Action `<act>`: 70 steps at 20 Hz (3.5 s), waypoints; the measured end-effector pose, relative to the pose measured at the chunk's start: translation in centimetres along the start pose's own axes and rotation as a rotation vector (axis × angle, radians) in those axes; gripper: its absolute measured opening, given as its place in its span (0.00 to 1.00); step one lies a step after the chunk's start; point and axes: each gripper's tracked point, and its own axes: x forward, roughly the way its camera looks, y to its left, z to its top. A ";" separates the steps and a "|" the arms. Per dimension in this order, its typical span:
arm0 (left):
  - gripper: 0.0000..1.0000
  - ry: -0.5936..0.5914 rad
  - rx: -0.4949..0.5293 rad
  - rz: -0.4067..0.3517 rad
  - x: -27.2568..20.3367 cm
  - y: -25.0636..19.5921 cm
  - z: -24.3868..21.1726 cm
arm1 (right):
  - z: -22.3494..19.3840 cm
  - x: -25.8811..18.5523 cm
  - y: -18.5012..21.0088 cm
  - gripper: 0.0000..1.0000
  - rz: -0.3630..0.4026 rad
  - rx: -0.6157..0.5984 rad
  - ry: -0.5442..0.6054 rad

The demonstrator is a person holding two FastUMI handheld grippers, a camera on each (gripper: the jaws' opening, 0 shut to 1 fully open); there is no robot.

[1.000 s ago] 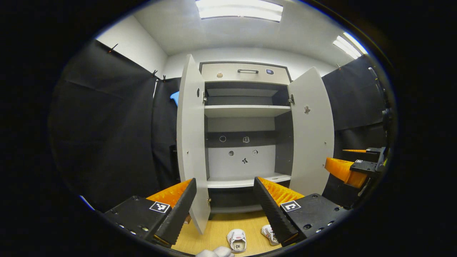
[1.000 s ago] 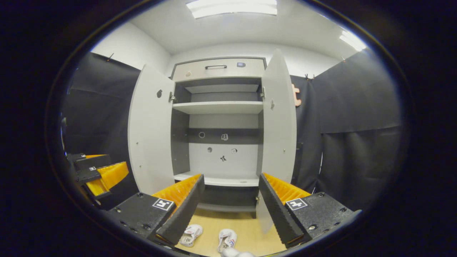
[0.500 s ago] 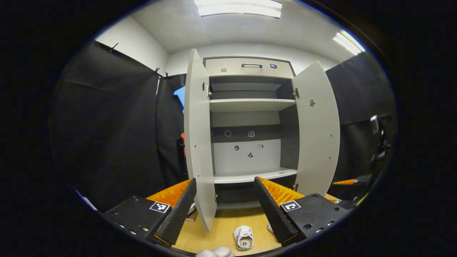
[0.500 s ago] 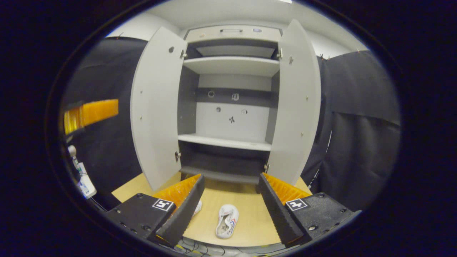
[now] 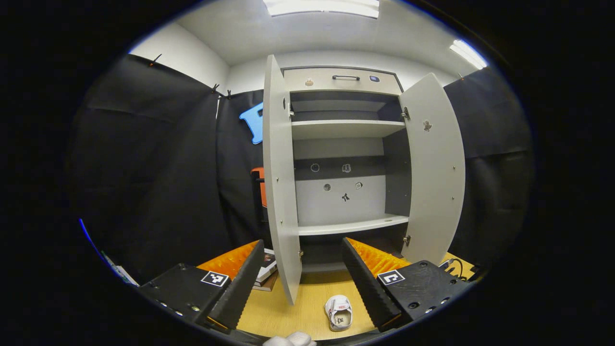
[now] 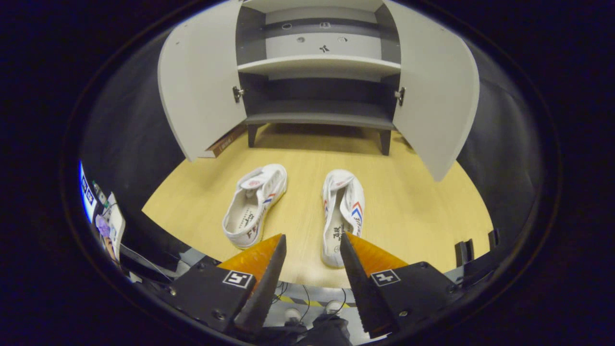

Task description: Grab one shoe with the right hand and put it into the shoe cabinet, grab the other shoe with the left hand and put it into the shoe cabinet; then close the right door with the right hand and the left door with the left hand.

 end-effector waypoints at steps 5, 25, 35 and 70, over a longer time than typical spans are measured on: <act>0.96 0.027 0.015 0.044 0.7 1.0 -0.8 | -0.1 7.0 -0.4 0.65 -0.011 0.042 0.067; 0.96 0.063 -0.013 0.077 4.0 -0.3 -2.1 | 6.7 9.9 -2.6 0.04 0.027 0.055 -0.027; 0.96 0.071 -0.024 0.030 3.3 -0.9 -4.6 | 24.0 -3.6 -1.6 0.04 0.064 -0.019 -0.316; 0.97 0.077 -0.061 0.270 3.2 0.2 -4.7 | 53.5 12.7 -2.2 0.23 -0.023 -0.150 -0.142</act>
